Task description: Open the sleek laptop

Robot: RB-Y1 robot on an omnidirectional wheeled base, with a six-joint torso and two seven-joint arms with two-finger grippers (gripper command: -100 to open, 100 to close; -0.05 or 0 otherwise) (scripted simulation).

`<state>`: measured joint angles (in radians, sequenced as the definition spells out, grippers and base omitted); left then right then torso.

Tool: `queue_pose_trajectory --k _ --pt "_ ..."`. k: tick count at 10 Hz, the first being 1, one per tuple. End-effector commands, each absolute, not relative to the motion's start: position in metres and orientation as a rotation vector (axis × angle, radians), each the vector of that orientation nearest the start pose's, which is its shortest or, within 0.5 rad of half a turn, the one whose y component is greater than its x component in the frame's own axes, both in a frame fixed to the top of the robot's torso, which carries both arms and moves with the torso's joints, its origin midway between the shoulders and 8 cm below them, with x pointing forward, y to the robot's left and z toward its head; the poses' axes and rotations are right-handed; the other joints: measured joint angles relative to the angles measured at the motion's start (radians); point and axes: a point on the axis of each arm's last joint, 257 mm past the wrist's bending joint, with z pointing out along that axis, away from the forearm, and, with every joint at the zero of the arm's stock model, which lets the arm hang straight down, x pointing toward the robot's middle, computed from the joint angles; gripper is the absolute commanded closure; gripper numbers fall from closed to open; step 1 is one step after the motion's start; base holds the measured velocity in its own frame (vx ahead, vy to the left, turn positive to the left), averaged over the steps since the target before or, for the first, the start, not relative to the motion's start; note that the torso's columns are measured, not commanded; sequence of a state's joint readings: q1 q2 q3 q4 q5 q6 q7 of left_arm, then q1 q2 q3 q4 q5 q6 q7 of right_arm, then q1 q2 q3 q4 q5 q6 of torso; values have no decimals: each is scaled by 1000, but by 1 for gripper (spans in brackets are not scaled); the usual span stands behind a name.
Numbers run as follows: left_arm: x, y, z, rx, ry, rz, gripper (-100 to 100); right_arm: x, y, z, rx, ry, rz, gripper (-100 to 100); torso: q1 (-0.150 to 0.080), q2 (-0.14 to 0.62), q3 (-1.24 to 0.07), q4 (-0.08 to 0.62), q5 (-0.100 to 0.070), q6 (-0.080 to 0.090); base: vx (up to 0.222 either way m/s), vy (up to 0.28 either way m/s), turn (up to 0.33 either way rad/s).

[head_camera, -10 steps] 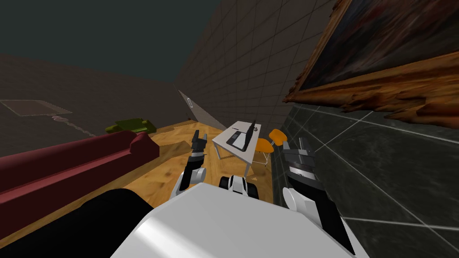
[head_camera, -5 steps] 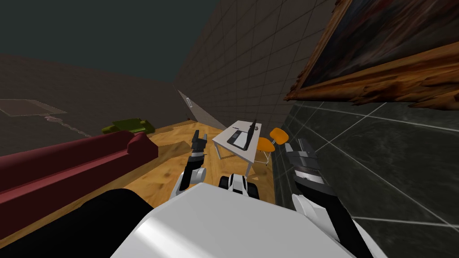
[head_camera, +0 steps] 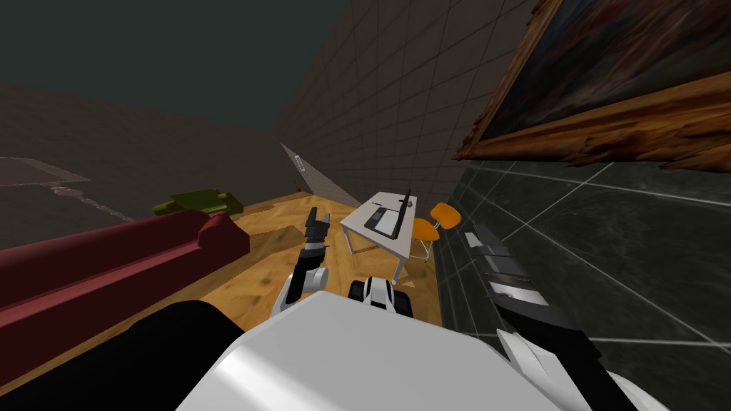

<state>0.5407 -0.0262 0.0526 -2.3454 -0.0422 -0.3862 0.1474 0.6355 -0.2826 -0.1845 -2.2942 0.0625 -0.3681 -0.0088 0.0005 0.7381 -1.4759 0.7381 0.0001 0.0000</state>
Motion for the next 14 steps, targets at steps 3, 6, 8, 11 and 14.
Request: queue_pose_trajectory --k 3,6,8,11,14 --pt "343 301 19 -773 623 -1319 0 332 -349 -32 341 1206 679 -100 0 0 0 0 0 0 -20 110 -46" --pt "343 301 19 -773 623 -1319 0 327 -362 -37 181 1323 480 -100 0 0 0 0 0 0 -20 120 -42" --pt "343 301 19 -773 623 -1319 0 324 -371 -42 72 1395 351 -100 -1 -1 -1 0 0 0 7 122 -33" --pt "343 301 19 -773 623 -1319 0 323 -381 -48 -46 1467 224 -100 -2 -1 -1 0 -1 0 27 92 -19" --pt "343 301 19 -773 623 -1319 0 321 -405 -58 -197 1558 34 -100 2 -2 -1 -1 1 0 67 142 -24"
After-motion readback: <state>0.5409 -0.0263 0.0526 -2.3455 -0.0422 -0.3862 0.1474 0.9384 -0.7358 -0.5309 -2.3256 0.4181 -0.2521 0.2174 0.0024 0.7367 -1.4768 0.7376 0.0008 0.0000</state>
